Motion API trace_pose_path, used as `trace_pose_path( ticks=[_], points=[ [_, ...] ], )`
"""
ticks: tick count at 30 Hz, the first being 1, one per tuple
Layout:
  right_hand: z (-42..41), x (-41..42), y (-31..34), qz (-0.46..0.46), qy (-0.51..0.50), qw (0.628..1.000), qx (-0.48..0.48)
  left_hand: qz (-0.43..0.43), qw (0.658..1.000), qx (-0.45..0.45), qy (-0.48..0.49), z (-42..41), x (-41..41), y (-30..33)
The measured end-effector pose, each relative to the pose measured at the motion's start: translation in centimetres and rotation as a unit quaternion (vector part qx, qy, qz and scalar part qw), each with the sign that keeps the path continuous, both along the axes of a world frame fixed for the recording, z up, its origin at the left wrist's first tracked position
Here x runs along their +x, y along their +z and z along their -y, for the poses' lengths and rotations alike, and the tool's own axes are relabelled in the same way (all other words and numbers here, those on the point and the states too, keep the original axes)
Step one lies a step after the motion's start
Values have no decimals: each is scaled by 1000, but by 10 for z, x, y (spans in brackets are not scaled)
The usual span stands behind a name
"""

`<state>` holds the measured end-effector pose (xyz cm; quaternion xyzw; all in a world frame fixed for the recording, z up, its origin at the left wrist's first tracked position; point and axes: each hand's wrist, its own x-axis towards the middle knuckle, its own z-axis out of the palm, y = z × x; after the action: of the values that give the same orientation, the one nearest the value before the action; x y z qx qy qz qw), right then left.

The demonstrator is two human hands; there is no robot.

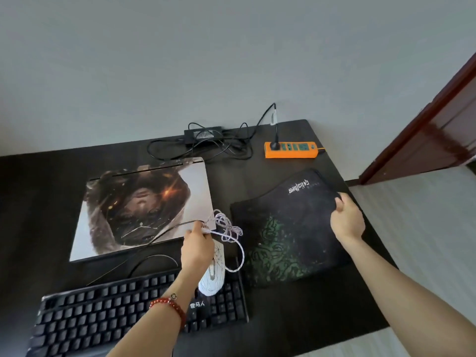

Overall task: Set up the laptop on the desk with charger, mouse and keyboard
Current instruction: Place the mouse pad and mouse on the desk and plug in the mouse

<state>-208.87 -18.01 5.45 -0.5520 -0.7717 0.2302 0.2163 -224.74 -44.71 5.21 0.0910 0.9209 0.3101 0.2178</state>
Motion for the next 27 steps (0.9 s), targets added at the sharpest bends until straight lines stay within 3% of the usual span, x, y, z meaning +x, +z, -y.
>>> trace_pose_path(
  ticks=[8, 14, 18, 22, 24, 27],
  points=[
    [-78, -1, -54, 101, 35, 990, -94, 13, 989, -148, -13, -51, 8, -28],
    [-97, 8, -77, 133, -15, 978, -161, -39, 963, -268, -9, -58, 14, -26],
    [-104, 15, -81, 140, 10, 981, -136, -59, 975, -215, 28, -71, 14, -22],
    [-112, 14, -83, 111, 32, 983, -142, -147, 981, -123, -41, -107, 16, -29],
    [-114, 12, -84, 99, 24, 983, -155, -113, 985, -93, -90, -130, 17, -36],
    [-119, 17, -87, 98, 7, 982, -158, -33, 975, -160, -152, -160, 19, -55]
  ],
)
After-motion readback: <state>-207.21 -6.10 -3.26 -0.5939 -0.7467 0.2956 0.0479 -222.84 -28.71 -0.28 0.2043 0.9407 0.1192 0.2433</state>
